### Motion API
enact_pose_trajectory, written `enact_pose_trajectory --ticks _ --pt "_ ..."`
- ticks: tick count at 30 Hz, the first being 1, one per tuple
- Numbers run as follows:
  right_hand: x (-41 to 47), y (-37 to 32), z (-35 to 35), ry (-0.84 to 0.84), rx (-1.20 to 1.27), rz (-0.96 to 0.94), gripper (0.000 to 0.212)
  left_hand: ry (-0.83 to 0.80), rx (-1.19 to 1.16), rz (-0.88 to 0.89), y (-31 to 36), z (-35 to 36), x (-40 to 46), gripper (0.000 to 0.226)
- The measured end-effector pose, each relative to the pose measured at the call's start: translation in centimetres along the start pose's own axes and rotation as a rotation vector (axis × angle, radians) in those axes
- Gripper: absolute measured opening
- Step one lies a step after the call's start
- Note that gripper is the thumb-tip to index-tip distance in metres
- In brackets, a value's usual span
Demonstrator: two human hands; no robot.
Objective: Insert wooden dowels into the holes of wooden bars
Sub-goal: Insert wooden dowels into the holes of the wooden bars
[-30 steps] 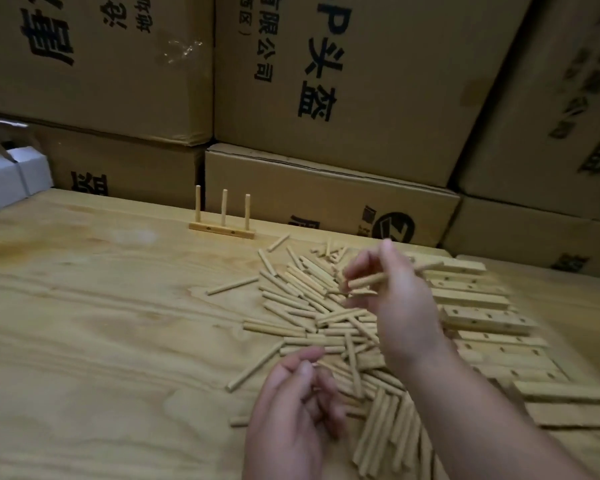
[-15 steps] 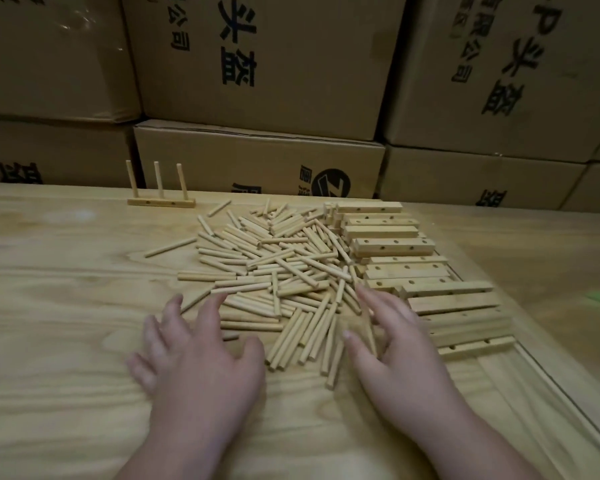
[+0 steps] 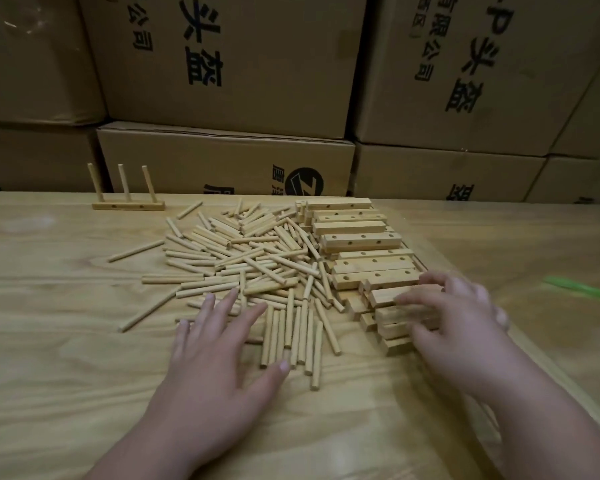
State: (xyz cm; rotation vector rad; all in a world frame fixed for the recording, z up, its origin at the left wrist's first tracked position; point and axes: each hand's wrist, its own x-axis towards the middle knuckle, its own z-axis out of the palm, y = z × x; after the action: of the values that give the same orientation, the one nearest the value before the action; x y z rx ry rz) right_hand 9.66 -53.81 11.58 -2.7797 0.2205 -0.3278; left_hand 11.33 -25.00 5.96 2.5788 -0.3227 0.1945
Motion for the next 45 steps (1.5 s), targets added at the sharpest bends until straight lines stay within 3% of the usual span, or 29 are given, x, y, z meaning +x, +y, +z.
enact_pose_trajectory --ticks 8,16,22,25,29,31,33,35,37,40,45 --pt "0.3 -1.2 0.7 0.030 -0.104 -0.036 0.013 0.053 -0.083 0.026 0.0 0.0 0.0 0.089" --pt "0.6 -1.7 1.4 0.162 -0.011 -0.175 0.015 0.215 -0.281 0.179 0.8 -0.5 0.0 0.046" --pt "-0.8 -5.9 2.4 0.615 0.286 -0.562 0.015 0.359 -0.480 0.366 1.8 -0.5 -0.6 0.038" --pt "-2.4 -9.4 3.6 0.615 0.386 -0.762 0.018 0.329 -0.615 0.350 2.6 -0.2 -0.8 0.040" --pt "-3.4 -11.2 4.9 0.454 0.487 -0.873 0.019 0.401 -0.708 0.269 2.5 -0.2 -0.8 0.027" --pt "-3.3 -10.8 5.0 0.345 0.570 -0.828 0.023 0.424 -0.850 0.163 2.2 -0.2 -0.5 0.018" --pt "-3.0 -9.9 4.8 0.251 0.553 -0.664 0.022 0.402 -1.103 0.006 2.0 -0.2 -0.1 0.023" --pt "-2.6 -9.0 4.8 0.168 0.385 -0.467 0.018 0.365 -1.319 -0.126 1.8 -0.5 0.4 0.022" --pt "-2.4 -8.5 5.1 0.108 0.215 -0.304 0.033 0.327 -1.460 -0.168 1.5 -0.8 0.7 0.026" --pt "-2.5 -8.5 5.2 0.114 0.139 -0.133 0.049 0.307 -1.539 -0.166 1.4 -1.1 0.8 0.035" --pt "-2.6 -8.2 4.9 0.036 -0.031 0.004 0.056 0.320 -1.554 -0.189 1.2 -1.1 0.7 0.023"
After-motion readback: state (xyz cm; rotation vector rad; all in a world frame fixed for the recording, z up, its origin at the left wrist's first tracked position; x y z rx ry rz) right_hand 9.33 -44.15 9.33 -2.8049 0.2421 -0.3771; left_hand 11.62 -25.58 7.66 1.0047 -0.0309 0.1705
